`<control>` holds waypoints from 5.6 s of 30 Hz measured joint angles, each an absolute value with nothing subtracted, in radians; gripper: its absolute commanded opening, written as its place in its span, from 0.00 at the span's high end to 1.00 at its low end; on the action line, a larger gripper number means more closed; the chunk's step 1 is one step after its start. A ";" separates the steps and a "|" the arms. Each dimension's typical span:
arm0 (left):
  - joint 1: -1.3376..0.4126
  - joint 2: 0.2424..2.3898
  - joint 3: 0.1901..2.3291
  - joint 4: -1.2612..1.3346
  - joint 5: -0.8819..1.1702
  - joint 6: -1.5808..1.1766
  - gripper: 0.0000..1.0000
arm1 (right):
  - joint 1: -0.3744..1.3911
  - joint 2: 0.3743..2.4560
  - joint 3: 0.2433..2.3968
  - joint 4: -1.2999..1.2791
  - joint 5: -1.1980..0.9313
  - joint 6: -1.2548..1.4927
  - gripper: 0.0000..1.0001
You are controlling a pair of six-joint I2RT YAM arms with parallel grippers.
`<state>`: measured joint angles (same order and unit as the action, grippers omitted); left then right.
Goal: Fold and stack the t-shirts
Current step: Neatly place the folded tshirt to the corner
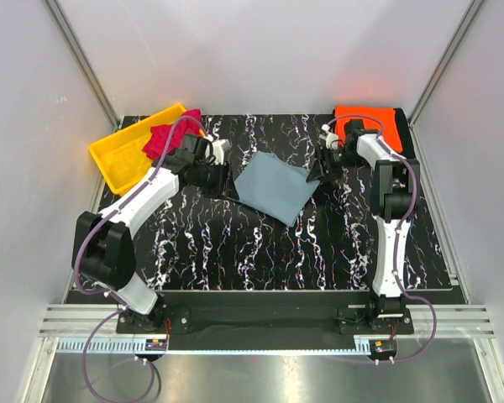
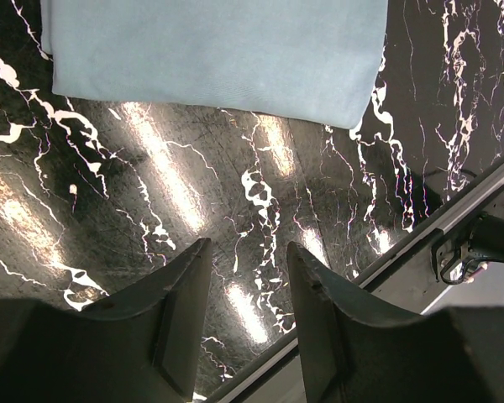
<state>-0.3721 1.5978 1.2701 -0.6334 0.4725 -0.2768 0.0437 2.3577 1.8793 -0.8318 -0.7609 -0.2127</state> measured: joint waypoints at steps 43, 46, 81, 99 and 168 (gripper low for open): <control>-0.372 1.518 1.227 -0.572 0.572 -0.307 0.51 | 0.083 1.925 2.008 -0.708 0.068 -0.502 1.00; -0.372 1.518 1.227 -0.572 0.572 -0.307 0.51 | 0.036 1.952 2.083 -0.733 0.051 -0.510 1.00; -0.372 1.519 1.217 -0.562 0.603 -0.319 0.50 | -0.096 2.138 2.513 -0.973 -0.350 -0.200 1.00; -0.372 1.550 1.217 -0.551 0.603 -0.318 0.49 | -0.276 2.465 2.745 -0.918 -0.387 -0.116 1.00; -0.379 1.539 1.217 -0.550 0.600 -0.323 0.46 | -0.270 1.953 1.542 -0.224 0.118 1.018 0.42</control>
<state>-0.3786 1.5391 1.2167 -0.5503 0.6003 -0.3233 -0.2695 1.9533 1.5417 -0.2245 0.1177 1.0180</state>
